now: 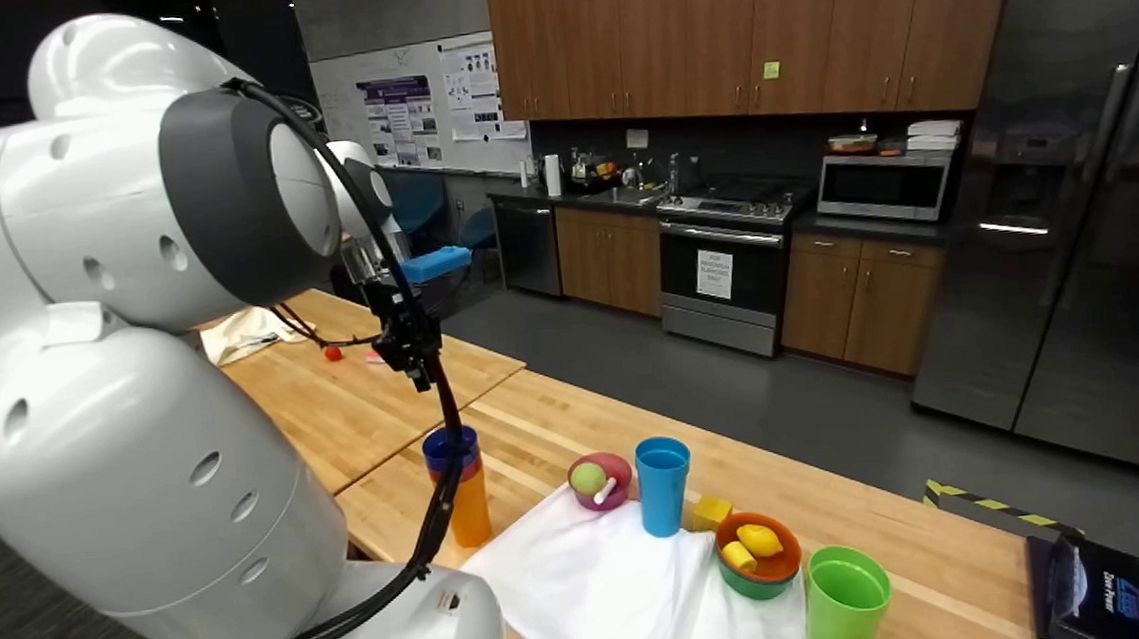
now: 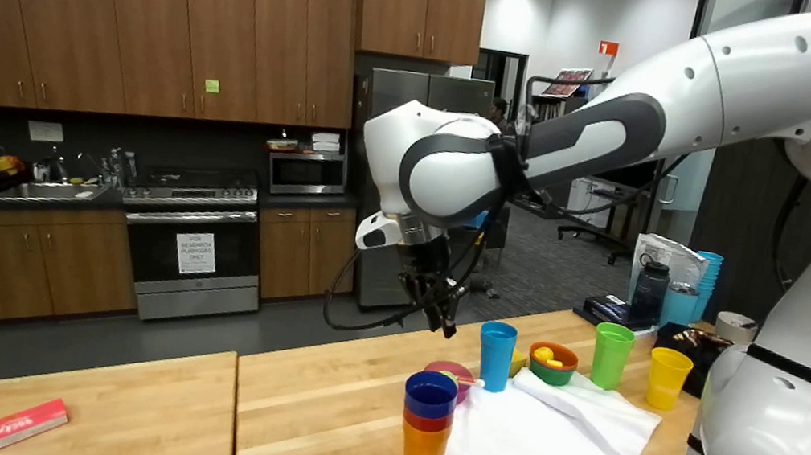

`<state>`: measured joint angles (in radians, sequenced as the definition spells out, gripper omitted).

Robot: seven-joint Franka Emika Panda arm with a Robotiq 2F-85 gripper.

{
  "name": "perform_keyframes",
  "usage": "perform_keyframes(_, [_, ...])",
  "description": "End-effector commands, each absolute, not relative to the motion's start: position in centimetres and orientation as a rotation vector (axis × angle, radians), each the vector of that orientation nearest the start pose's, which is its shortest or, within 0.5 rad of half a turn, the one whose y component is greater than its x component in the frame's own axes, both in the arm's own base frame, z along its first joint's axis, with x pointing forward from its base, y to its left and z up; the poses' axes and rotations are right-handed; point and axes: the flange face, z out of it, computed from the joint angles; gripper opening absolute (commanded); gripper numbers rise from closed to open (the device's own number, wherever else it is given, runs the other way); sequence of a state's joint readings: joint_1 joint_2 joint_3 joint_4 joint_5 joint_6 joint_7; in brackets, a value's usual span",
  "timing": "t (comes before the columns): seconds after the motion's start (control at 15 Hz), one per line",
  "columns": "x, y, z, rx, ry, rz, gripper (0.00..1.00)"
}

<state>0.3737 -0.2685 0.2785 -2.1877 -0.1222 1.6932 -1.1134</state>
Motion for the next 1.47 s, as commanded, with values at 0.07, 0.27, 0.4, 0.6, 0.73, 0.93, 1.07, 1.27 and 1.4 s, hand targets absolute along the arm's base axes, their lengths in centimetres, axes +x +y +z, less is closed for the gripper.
perform_keyframes(0.07, [36.0, 26.8, 47.9, 1.881, 2.315, -0.415, 0.58])
perform_keyframes(0.27, [36.1, 25.3, 48.2, 1.875, 2.31, -0.463, 0.69])
perform_keyframes(0.4, [36.0, 24.5, 48.6, 1.905, 2.334, -0.512, 0.82])
perform_keyframes(0.6, [35.3, 23.7, 48.6, 1.891, 2.468, -0.621, 0.98])
perform_keyframes(0.73, [35.0, 23.0, 47.7, 1.882, 2.577, -0.75, 1.0])
perform_keyframes(0.93, [34.5, 22.2, 46.8, 1.825, 2.633, -0.898, 1.0])
perform_keyframes(1.07, [34.3, 22.5, 46.6, 1.838, 2.601, -0.876, 1.0])
perform_keyframes(1.27, [34.4, 22.4, 46.2, 1.829, 2.613, -0.898, 1.0])
perform_keyframes(1.4, [34.4, 22.4, 46.1, 1.828, 2.615, -0.9, 1.0])
